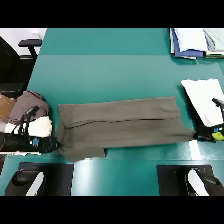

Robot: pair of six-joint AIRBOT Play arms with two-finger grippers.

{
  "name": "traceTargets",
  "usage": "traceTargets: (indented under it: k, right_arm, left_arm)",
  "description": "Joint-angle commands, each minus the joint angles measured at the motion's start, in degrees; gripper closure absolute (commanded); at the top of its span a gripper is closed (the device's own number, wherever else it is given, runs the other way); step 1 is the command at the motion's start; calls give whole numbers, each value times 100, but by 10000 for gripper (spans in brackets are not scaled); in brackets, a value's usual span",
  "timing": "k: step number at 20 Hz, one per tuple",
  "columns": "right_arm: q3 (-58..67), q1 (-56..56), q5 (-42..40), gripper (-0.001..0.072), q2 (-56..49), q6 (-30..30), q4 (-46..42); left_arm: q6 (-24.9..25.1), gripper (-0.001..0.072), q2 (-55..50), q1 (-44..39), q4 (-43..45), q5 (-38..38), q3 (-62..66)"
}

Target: Fold the shirts.

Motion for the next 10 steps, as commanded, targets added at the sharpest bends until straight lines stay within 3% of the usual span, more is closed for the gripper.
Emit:
traceTargets:
  k: [1,4,10]
  right_arm:
    - [693,50,-472,696,-529,31,474]
    - [1445,490,-922,696,-1582,31,551]
    - [2809,1274,-1250,695,-3620,33,555]
  left_arm:
    - [560,685,-1051,2,57,977,496]
    - [951,683,-2492,2,114,1893,1119]
    - [1499,681,-4717,2,81,2597,2236]
